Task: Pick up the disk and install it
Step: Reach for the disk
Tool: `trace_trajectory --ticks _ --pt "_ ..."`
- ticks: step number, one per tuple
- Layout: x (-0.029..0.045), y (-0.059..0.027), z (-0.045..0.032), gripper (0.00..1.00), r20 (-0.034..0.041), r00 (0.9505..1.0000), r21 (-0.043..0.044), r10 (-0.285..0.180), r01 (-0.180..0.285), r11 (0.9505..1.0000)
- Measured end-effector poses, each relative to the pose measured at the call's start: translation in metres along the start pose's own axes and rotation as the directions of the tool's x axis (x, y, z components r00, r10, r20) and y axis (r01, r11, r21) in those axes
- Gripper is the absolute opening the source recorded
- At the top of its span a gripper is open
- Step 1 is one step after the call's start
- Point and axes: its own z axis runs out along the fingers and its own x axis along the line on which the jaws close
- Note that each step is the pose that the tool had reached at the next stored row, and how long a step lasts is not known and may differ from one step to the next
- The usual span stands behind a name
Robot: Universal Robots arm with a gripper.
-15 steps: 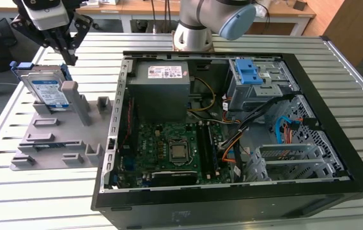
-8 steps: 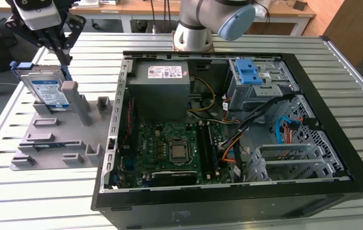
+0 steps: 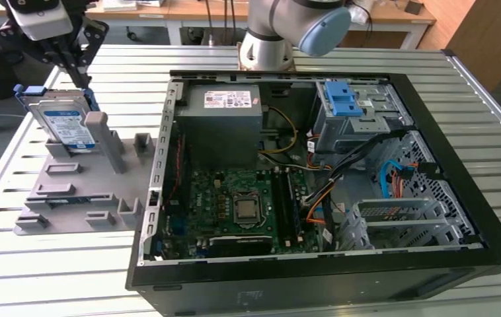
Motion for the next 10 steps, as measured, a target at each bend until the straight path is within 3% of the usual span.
trace_trajectory --ticks 10 --pt "0.021 0.0091 0.0085 0.11 -0.0052 1.0 0.0083 0.0 0.0 1.0"
